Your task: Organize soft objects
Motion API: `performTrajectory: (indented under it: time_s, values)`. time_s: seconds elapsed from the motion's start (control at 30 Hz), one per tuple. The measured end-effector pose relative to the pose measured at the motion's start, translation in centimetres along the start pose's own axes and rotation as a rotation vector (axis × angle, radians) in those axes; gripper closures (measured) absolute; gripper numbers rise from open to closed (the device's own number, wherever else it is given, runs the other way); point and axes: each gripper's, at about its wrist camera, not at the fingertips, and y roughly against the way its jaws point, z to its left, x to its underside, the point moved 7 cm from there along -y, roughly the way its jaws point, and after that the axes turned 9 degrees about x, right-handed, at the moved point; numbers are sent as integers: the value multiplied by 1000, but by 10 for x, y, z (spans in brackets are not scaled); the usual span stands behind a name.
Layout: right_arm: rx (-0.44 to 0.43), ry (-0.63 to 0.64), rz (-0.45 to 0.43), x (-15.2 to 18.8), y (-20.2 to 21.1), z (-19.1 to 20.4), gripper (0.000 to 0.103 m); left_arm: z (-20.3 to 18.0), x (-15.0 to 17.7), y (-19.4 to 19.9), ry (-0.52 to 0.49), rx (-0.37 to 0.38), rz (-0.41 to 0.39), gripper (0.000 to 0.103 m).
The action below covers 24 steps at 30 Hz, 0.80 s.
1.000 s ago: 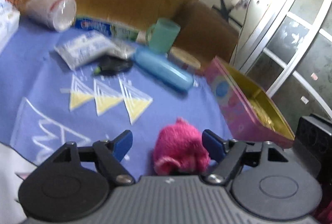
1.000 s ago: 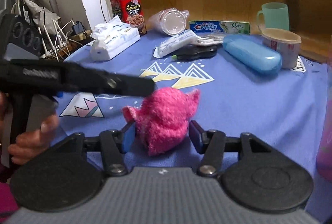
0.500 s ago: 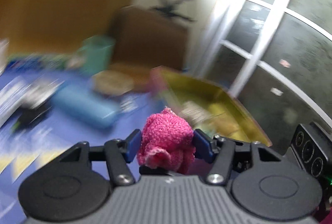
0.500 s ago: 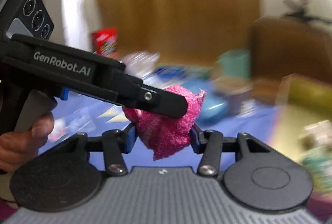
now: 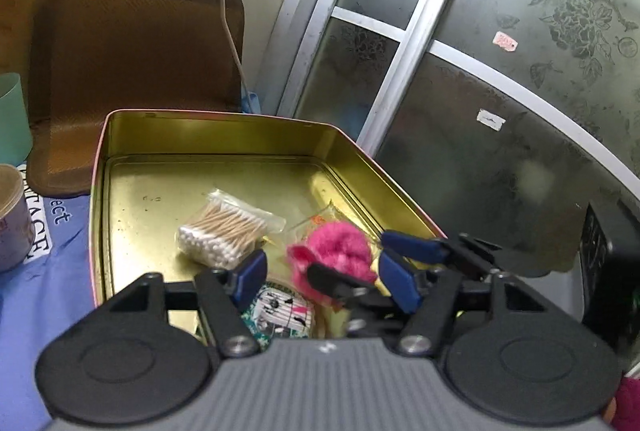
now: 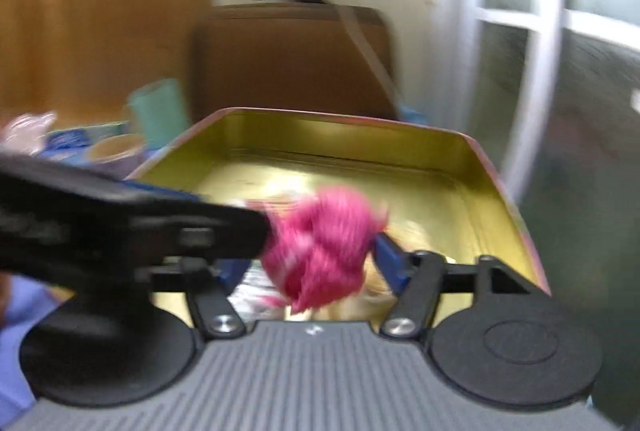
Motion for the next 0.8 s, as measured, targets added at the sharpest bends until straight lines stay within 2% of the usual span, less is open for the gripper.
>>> performTrajectory:
  time_s: [0.03,0.13,0.2,0.37,0.53,0.67,0.73,0.8]
  values:
    - [-5,-29,-1,3,1,-5,18,1,0,6,2,0,-13,31]
    - [-31,-108,-30,2,12,-14,18,8,-10,30,9,-22,-69,28]
    - [-39,-138,-81,-2,23,-17,19,15,-18,53,26,-24,-115,28]
    - [-124,-141,-199,-29,52,10,19,53,-9,127,59,-108,-197,27]
    - [-312,-66,-212,-49,69,78,19,111,47,206,83,-346,-194,22]
    - [-489,16,-137,-47,68,156,19,164,92,267,152,-543,-205,22]
    - [-548,66,-109,-43,66,196,20,190,110,293,177,-671,-207,22]
    - [-604,114,-88,-42,55,239,22,212,121,310,219,-733,-215,22]
